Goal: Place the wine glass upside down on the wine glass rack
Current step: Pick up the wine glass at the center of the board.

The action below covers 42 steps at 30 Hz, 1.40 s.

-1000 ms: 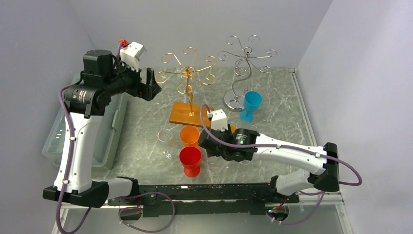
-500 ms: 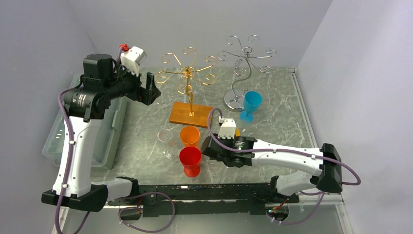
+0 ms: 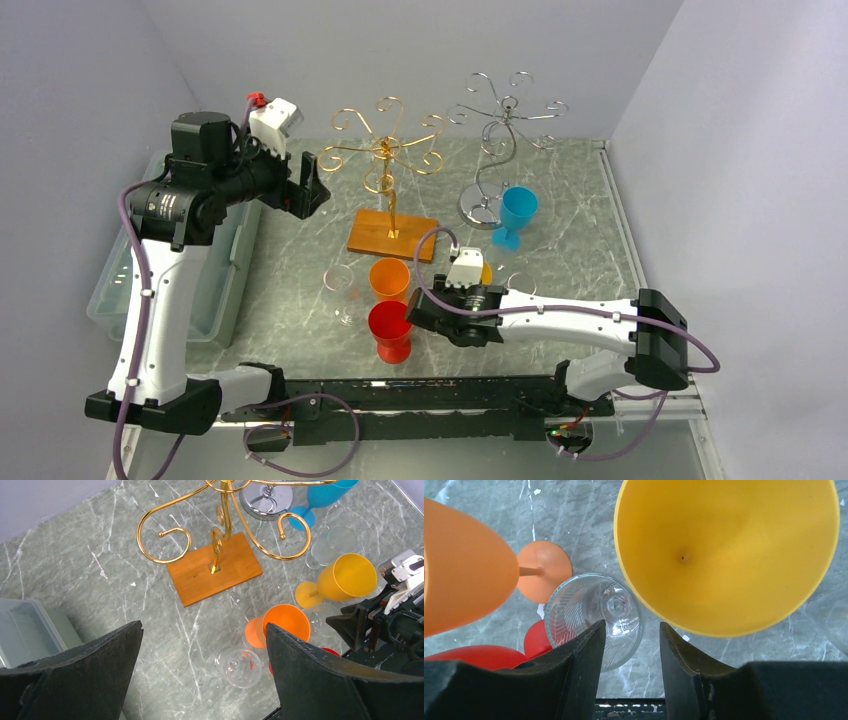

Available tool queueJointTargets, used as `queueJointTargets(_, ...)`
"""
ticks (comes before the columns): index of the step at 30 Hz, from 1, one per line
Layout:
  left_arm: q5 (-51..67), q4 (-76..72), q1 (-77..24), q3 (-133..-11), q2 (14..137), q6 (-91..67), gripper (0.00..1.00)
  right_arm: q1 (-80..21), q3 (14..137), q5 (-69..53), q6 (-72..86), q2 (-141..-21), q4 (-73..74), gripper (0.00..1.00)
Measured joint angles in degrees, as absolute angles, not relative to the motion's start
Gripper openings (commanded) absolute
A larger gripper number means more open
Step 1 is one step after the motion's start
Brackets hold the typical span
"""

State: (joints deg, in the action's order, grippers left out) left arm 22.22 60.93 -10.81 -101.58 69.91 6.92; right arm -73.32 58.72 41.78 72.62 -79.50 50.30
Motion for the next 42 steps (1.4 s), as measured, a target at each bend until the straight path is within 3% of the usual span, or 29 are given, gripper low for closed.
queueJointTargets(6,23.16,60.95,-10.81,-101.58,69.91,7.07,0.99,-72.55,58.26,42.17,72.07,-82.30,47.75,0.43)
queueJointTargets(10,23.70,61.17,-10.81,-101.58,69.93,7.31,1.00,-72.31,58.26,42.17,71.35,-85.76,46.48,0.36)
queueJointTargets(18,24.88,61.91,-10.81,-101.89,69.93,7.49,0.99,-72.29,58.11,42.11,71.05,-86.56,46.22,0.00)
queueJointTargets(29,27.05,62.04,-10.81,-102.30,70.02,7.31,0.99,-75.79,57.98,42.92,69.23,-79.44,51.29,0.00)
queueJointTargets(42,31.59,66.61,-10.81,-109.32,73.34,7.40,0.99,-83.64,77.23,48.01,63.40,-72.49,63.90,0.00)
